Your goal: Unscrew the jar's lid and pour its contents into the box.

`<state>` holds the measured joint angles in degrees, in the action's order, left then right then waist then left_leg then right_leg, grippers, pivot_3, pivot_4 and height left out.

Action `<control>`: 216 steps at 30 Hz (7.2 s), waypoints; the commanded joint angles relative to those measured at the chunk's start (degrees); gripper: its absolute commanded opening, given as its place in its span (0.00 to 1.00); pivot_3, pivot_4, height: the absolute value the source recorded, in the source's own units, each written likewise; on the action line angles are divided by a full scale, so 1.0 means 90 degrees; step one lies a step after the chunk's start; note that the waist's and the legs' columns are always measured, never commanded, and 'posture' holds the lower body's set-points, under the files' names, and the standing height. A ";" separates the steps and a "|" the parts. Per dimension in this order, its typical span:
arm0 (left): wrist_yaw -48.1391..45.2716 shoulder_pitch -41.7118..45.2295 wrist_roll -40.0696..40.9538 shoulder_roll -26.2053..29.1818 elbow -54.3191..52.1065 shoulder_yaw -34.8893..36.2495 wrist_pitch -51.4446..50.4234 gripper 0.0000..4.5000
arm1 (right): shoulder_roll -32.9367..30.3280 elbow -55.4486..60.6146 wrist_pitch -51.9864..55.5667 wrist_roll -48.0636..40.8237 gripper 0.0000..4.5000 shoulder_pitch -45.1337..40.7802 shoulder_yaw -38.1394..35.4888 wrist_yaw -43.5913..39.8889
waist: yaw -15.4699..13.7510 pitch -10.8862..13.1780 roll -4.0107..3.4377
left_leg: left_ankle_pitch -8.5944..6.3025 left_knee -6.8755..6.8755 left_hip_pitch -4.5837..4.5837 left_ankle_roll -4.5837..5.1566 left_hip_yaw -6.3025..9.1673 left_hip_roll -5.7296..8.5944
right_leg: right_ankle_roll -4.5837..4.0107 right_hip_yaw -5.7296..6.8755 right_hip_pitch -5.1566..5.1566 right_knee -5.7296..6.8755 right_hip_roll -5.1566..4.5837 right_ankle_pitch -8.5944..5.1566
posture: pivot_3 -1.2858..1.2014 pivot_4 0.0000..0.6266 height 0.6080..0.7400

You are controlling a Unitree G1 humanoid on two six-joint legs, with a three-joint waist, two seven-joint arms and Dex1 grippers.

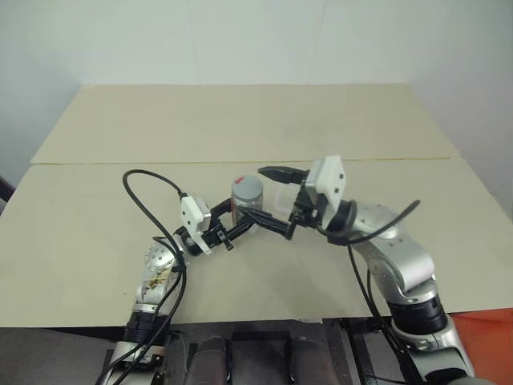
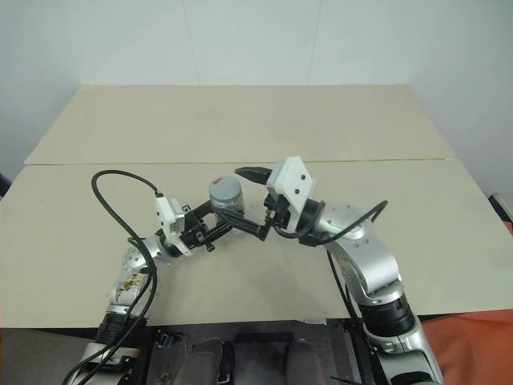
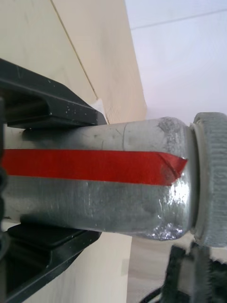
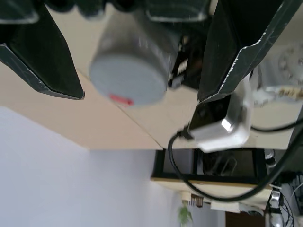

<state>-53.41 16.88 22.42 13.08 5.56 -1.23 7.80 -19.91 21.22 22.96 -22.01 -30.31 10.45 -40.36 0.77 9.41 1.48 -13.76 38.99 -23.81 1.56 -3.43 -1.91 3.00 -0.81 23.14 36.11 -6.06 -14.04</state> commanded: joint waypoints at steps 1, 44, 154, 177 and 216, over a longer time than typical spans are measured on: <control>-0.0009 0.0021 0.0005 -0.0041 -0.0197 -0.0062 0.0193 0.46 | 0.0240 -0.0306 -0.0107 0.0231 0.99 -0.0354 0.0065 0.0227 | -0.0003 0.0000 0.0000 | 0.0000 0.0000 0.0000 0.0000 0.0000 0.0000 | 0.0000 0.0000 0.0001 0.0000 0.0000 0.0000 | 0.52 0.24 1.00; -0.0087 0.0054 0.0023 0.0032 0.0046 0.0009 0.0375 0.46 | -0.0533 0.0375 0.0007 -0.0213 0.99 0.0524 -0.0443 -0.0408 | -0.0012 0.0000 0.0000 | 0.0000 0.0000 -0.0002 0.0000 0.0000 0.0000 | 0.0000 0.0001 0.0000 -0.0001 -0.0001 0.0000 | 0.52 0.24 1.00; 0.1930 0.2928 -0.2595 -0.0070 0.2794 -0.0797 0.1107 0.46 | -0.2896 0.1659 0.3245 0.0090 0.99 0.2035 -0.2437 0.1481 | -0.0170 -0.0002 0.0007 | -0.0005 0.0005 -0.0012 0.0011 0.0004 0.0012 | 0.0008 0.0008 -0.0014 -0.0028 -0.0001 0.0001 | 0.52 0.24 1.00; 0.9477 0.7489 -1.0089 -0.0148 0.7992 -0.6198 0.2268 0.46 | -0.2442 0.2813 0.3354 -0.0303 0.99 0.2557 -0.2897 0.1699 | -0.0186 0.0013 0.0031 | -0.0003 0.0018 -0.0066 0.0009 -0.0012 0.0021 | 0.0018 0.0026 0.0024 -0.0023 -0.0004 0.0003 | 0.52 0.24 1.00; 0.4683 0.6133 -0.5815 -0.0388 0.7574 -0.2003 0.3005 0.46 | -0.2433 0.2369 0.2898 0.0129 0.99 0.2455 -0.2442 0.1815 | -0.0171 0.0011 0.0028 | -0.0013 0.0096 -0.0086 0.0025 -0.0014 0.0021 | 0.0031 0.0025 0.0018 0.0007 -0.0007 0.0013 | 0.52 0.24 1.00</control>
<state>-17.88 69.16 -22.95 8.63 76.53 -14.04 31.31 -41.18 41.64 50.87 -21.51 -7.96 -11.18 -23.72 -0.77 9.51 1.73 -13.88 39.86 -24.58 1.79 -3.55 -1.72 3.28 -0.59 23.30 36.18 -6.12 -13.92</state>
